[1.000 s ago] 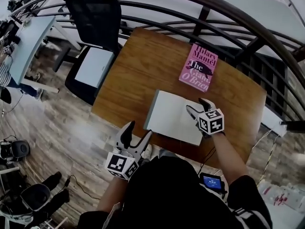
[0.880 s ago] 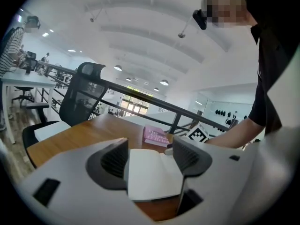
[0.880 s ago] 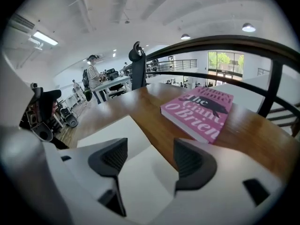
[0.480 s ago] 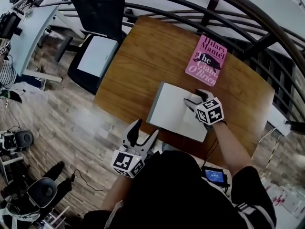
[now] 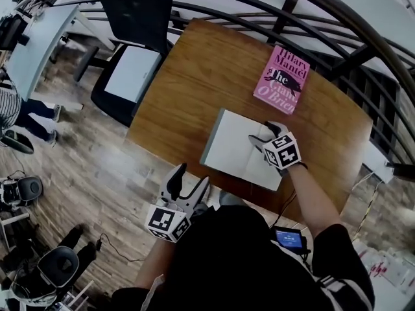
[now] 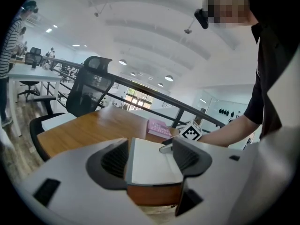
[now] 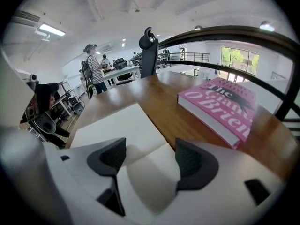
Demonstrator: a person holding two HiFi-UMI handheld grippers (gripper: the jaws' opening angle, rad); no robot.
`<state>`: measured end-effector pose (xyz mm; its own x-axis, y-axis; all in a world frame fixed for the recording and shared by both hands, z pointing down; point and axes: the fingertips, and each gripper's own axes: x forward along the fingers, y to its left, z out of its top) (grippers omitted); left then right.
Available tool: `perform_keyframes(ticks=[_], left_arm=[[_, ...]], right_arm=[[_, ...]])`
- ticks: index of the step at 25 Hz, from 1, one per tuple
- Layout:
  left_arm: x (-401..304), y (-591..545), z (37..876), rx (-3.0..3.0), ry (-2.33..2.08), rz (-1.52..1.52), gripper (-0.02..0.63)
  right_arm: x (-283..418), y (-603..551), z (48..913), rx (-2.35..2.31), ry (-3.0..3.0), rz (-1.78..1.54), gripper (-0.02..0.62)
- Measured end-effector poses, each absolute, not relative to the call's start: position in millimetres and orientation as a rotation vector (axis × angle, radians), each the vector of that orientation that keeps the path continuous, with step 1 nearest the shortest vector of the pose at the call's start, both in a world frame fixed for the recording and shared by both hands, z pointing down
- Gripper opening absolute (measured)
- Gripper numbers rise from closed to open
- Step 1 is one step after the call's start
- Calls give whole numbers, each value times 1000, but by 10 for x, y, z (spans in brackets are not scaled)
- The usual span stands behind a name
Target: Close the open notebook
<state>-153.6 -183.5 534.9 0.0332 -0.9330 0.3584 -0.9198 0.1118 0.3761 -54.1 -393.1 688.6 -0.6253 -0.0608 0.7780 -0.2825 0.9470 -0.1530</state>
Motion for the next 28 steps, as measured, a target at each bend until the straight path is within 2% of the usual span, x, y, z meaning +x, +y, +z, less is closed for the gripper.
perform_keyframes(ticks=[13, 19, 28], left_arm=[[-1567, -1594, 5536, 1826, -1806, 36, 302], [-1560, -1445, 5805, 1830, -1752, 141, 301], [-1566, -1263, 6412, 1680, -1620, 90, 302]], right_arm=[[-478, -3520, 6880, 308, -2228, 332, 328], [-436, -3326, 6870, 346, -2231, 344, 327], [-380, -3049, 6892, 376, -2233, 338, 328]])
